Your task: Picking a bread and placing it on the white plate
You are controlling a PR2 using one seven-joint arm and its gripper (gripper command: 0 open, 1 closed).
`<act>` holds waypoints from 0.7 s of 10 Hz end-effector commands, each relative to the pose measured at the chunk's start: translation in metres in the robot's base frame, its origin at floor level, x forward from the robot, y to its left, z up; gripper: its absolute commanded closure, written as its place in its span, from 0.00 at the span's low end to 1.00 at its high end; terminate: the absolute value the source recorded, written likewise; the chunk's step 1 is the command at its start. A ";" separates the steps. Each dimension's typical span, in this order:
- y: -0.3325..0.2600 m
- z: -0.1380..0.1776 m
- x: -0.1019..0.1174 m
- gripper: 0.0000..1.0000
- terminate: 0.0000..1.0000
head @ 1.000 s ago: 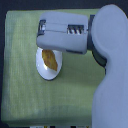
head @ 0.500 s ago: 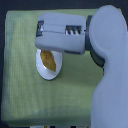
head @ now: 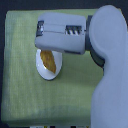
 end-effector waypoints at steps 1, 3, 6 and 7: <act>-0.002 -0.006 -0.004 0.00 0.00; -0.001 -0.005 -0.003 0.00 0.00; -0.001 0.001 0.000 0.00 0.00; -0.001 0.007 0.002 0.00 0.00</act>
